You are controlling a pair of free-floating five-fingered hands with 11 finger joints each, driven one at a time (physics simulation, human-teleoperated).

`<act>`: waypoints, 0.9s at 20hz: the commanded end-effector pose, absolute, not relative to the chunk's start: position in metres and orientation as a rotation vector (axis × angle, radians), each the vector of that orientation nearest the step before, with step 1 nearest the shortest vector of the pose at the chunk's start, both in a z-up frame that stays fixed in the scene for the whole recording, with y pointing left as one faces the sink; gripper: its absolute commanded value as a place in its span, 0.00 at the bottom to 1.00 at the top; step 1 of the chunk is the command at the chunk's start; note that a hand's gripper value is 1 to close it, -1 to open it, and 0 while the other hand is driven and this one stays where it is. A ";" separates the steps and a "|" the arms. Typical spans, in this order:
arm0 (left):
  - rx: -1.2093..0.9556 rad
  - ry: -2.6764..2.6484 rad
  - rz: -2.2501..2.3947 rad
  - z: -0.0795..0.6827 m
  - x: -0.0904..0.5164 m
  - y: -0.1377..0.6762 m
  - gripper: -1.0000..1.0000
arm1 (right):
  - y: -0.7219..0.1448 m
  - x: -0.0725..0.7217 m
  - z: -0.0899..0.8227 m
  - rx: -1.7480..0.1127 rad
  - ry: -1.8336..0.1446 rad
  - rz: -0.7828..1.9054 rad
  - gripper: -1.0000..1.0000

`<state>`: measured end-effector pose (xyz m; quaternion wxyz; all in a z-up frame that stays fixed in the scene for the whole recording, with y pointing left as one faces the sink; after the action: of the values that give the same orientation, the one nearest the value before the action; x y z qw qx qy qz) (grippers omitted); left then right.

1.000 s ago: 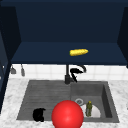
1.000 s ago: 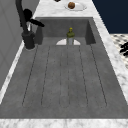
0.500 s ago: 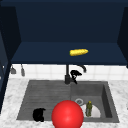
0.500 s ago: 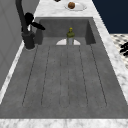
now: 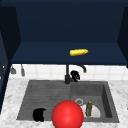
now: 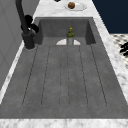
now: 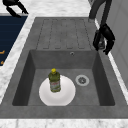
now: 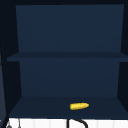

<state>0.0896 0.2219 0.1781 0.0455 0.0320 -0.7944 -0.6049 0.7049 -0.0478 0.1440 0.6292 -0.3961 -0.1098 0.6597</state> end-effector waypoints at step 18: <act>0.098 -2.426 -1.847 0.178 0.090 0.222 0.50 | -0.013 0.722 0.140 -0.993 -0.186 1.506 1.00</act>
<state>0.0896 0.2219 0.1781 0.0455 0.0320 -0.7944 -0.6049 0.7141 -0.0414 0.1410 0.6170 -0.4376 -0.0721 0.6501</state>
